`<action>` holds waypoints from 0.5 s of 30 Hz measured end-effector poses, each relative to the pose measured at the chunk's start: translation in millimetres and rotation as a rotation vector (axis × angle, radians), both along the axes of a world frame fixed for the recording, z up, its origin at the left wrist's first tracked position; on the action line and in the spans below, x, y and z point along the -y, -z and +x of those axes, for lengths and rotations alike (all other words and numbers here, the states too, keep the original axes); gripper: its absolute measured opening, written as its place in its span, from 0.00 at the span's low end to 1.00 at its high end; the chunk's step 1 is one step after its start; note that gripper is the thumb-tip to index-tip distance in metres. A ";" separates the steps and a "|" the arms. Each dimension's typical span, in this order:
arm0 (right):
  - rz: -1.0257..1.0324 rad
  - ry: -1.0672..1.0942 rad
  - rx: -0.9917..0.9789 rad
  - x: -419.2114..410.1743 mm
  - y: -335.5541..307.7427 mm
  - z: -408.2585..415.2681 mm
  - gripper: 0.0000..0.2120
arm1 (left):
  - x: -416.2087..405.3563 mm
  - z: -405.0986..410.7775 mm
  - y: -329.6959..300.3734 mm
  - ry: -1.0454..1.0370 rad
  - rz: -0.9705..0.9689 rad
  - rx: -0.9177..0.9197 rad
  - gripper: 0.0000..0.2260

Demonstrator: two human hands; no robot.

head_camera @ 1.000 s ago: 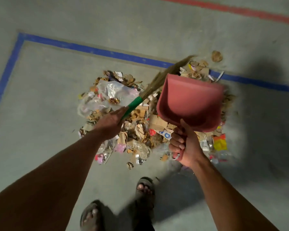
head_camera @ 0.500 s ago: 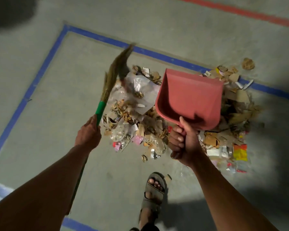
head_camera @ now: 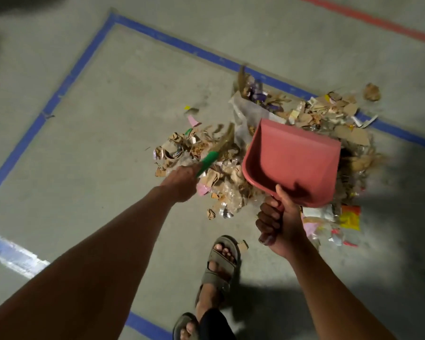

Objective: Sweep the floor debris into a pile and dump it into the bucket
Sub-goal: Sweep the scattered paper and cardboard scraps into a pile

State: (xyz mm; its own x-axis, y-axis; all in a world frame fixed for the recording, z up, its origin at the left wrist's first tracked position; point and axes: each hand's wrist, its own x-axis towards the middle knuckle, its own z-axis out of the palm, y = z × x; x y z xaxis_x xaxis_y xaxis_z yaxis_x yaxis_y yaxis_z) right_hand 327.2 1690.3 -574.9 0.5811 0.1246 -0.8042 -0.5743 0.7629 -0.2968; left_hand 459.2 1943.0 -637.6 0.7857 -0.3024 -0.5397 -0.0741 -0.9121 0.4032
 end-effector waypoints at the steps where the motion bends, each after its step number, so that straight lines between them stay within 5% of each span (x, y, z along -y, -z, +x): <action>1: -0.005 0.015 0.002 2.3 -4.1 -4.8 0.23 | 14.6 -7.3 -4.3 -0.014 -0.022 -0.004 0.26; 9: -0.078 0.047 0.041 26.3 -48.0 -47.4 0.23 | 82.3 -66.3 -48.5 0.255 0.072 0.065 0.38; 15: -0.063 0.085 0.073 22.5 -75.5 -72.6 0.22 | 77.5 -88.8 -79.3 0.303 0.125 0.126 0.38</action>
State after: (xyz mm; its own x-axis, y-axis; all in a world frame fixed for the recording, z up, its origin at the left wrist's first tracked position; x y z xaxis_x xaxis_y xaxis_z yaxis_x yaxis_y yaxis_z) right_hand 254.6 1667.8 -499.4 0.6444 0.0228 -0.7644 -0.4837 0.7863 -0.3843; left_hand 370.4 1865.6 -558.3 0.7329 -0.4702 -0.4918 -0.3914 -0.8826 0.2605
